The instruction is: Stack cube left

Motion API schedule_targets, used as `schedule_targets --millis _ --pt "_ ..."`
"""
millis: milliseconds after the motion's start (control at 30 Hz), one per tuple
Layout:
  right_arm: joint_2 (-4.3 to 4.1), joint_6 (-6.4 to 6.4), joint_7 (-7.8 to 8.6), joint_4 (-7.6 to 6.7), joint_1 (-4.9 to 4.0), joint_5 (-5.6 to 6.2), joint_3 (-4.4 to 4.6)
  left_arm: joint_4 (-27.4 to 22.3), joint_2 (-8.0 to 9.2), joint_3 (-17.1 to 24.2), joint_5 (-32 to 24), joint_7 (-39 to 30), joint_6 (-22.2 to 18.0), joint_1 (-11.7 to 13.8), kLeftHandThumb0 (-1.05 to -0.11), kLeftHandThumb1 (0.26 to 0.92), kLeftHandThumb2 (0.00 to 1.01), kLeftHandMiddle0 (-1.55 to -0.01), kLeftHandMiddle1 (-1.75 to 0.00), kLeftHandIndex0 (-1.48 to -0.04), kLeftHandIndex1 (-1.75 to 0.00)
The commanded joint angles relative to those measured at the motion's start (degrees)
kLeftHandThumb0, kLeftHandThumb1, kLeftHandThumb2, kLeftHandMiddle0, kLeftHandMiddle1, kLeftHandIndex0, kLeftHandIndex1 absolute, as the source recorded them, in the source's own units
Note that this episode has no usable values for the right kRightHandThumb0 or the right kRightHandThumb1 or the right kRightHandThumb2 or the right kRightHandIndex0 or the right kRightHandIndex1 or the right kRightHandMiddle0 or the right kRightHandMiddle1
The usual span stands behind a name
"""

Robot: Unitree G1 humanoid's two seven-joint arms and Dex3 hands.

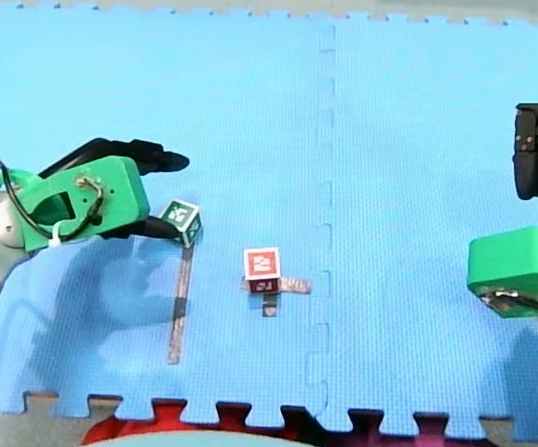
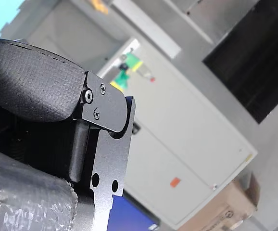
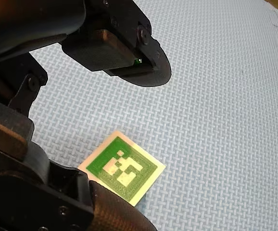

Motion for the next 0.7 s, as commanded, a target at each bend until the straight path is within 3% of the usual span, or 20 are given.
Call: schedule_targets --millis 0,200,667 --pt "-0.45 0.57 0.17 -1.35 0.86 -0.29 -0.41 0.0 -0.01 0.1 -0.2 -0.2 0.2 0.1 -0.991 0.766 0.0 -0.88 -1.75 -0.54 0.0" --pt "-0.67 1.55 1.12 -3.41 2.22 -0.55 -0.84 0.0 -0.33 0.4 -0.4 -0.2 0.4 0.3 -0.973 0.757 0.0 -0.88 -1.75 -0.53 0.0" --pt "-0.59 1.21 0.72 -2.92 2.77 -1.42 -0.82 0.2 -0.43 0.9 -0.7 -0.7 0.5 1.9 -0.957 0.749 0.0 -0.86 -1.75 -0.53 0.0"
